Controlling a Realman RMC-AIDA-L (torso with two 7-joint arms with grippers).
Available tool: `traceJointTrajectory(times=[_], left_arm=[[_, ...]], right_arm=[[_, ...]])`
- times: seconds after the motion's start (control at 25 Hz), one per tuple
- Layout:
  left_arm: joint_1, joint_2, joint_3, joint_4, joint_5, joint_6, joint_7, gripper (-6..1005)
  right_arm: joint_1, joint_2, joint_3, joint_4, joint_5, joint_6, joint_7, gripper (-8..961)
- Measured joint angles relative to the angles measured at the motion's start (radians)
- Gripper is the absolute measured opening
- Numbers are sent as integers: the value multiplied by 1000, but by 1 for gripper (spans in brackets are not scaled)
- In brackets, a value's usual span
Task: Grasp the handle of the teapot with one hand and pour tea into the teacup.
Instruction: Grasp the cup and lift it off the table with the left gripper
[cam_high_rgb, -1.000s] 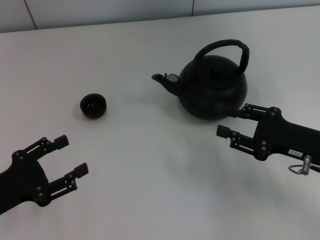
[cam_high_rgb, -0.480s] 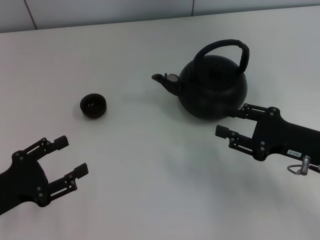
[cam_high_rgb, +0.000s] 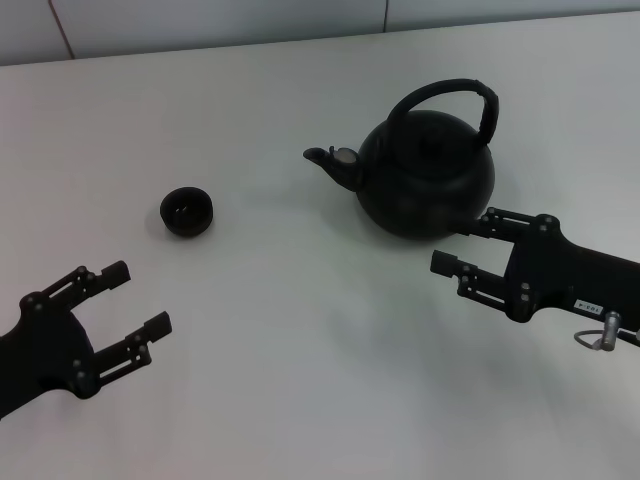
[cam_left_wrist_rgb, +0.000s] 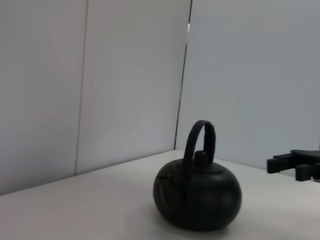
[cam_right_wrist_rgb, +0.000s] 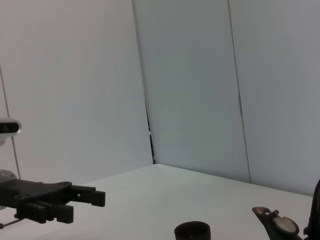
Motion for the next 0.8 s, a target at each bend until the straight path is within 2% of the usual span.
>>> traceJointTrajectory(times=[0.28,0.44,0.8], left_arm=[[-38,-3,-4,-18,-33,-34,-3,781],[-99,-4,-4,-94,-90,-112,13,782],[-152,-5,-4,-252,-226,-195,180,782]], right_arm=[[0,1,0,2,0,-1,0,543],[0,1,0,8,8,-2,-1,543],[-4,0,-2,19,38,-13,-26,542]])
